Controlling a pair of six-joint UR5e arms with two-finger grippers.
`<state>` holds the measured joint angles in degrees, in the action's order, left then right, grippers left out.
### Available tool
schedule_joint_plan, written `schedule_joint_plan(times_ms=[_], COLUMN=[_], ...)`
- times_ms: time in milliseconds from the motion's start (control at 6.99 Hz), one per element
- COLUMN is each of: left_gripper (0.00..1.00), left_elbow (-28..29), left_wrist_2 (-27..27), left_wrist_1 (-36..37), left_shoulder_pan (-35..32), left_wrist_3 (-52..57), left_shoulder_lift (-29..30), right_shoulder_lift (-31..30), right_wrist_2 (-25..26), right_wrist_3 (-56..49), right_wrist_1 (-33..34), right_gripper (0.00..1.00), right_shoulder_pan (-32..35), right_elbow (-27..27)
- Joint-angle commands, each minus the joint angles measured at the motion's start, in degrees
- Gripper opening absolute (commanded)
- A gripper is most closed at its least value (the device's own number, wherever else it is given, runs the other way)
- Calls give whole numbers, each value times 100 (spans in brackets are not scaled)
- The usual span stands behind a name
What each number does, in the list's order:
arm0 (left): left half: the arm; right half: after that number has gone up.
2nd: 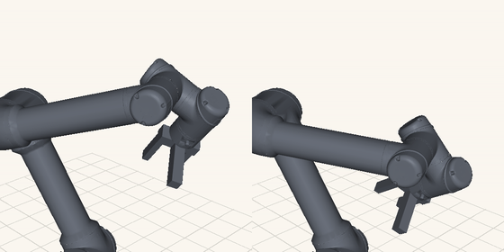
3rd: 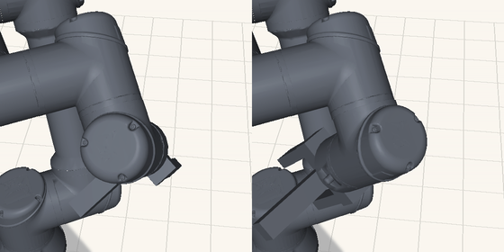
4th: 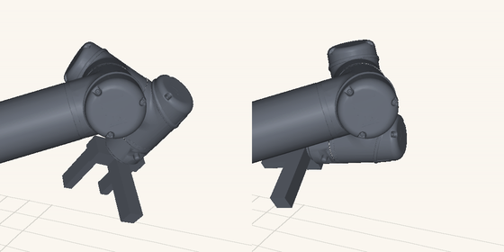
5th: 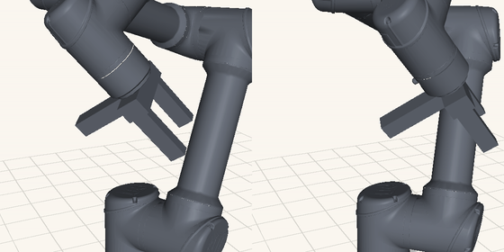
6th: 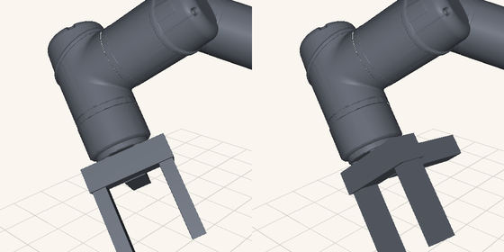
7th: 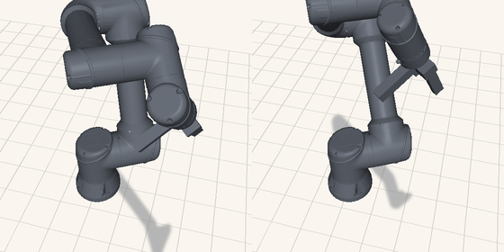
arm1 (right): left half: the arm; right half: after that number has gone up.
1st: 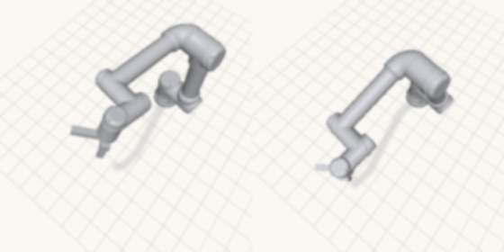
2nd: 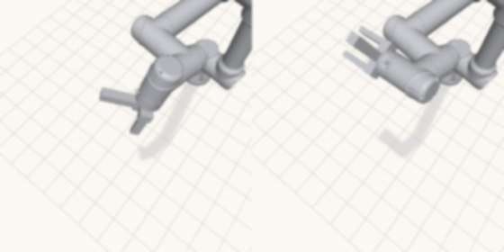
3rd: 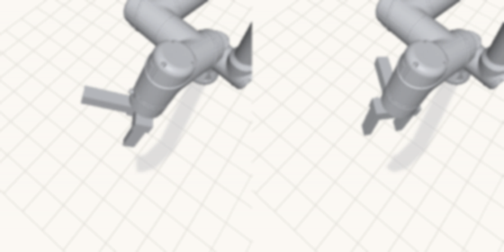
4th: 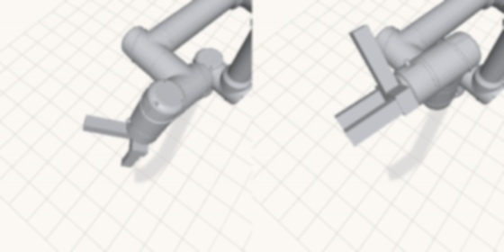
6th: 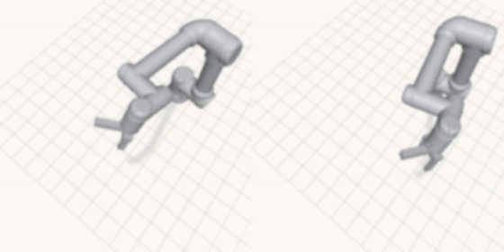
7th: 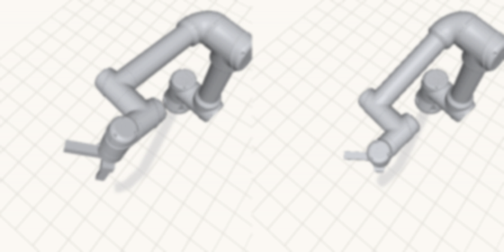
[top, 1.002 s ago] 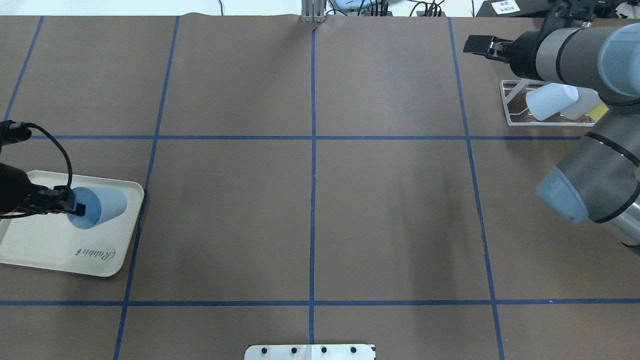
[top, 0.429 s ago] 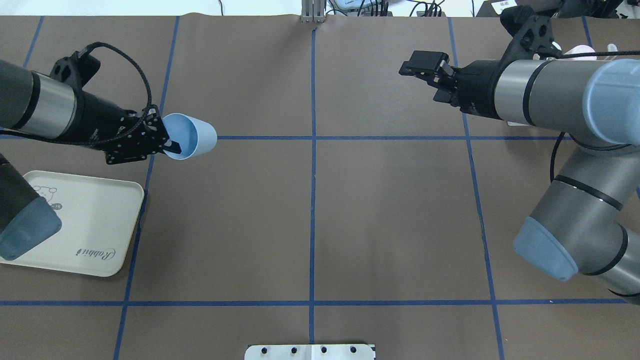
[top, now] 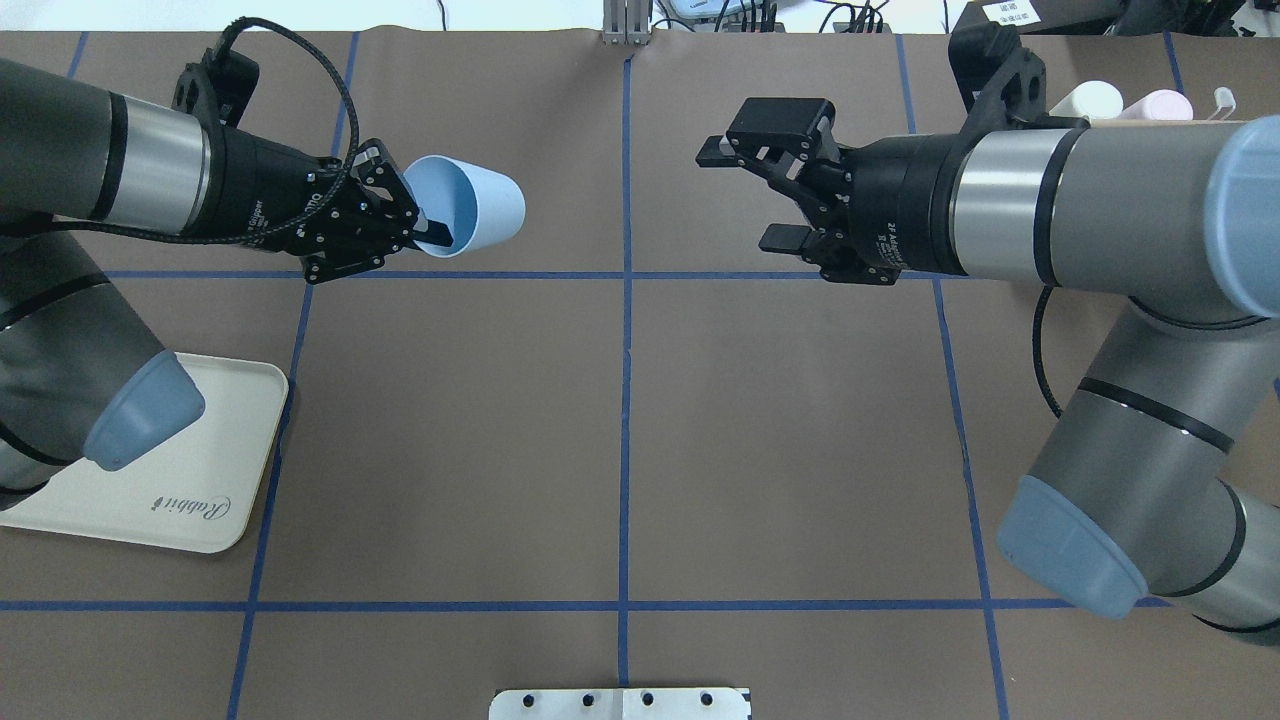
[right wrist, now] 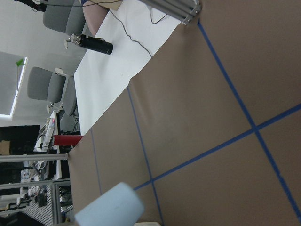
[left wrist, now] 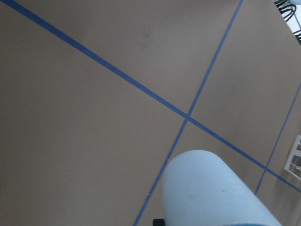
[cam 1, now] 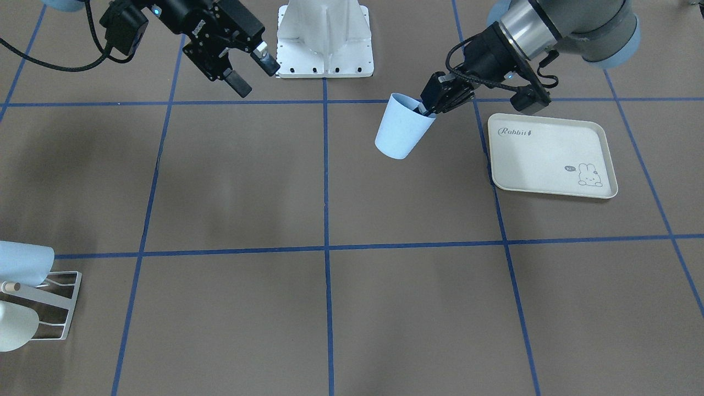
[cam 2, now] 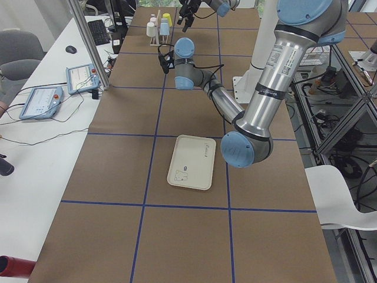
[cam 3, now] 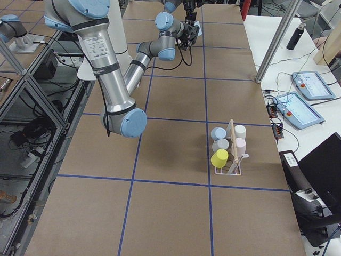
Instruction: Transfer IKEA cup to right arm and place on rack
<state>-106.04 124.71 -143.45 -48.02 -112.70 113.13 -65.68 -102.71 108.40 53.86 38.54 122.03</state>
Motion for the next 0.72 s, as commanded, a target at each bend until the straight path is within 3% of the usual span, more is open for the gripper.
schedule_joint_plan(times_ms=[0, 143, 572], left_gripper=[0, 0, 0], left_elbow=[914, 1110, 1120], left_wrist_2=[-1109, -1542, -2403], left_wrist_1=[-2675, -3515, -4301], left_shoulder_pan=[396, 572, 1081], left_wrist_3=[-1117, -1462, -1676], left_shoulder_lift=[130, 156, 429], right_shoulder_lift=[99, 142, 503], right_wrist_2=[-153, -144, -39], right_wrist_3=[740, 927, 1551], right_wrist_1=[-917, -1061, -1088], right_gripper=[99, 100, 99], right_shoulder_pan=[-197, -223, -215], right_elbow=[-169, -301, -715])
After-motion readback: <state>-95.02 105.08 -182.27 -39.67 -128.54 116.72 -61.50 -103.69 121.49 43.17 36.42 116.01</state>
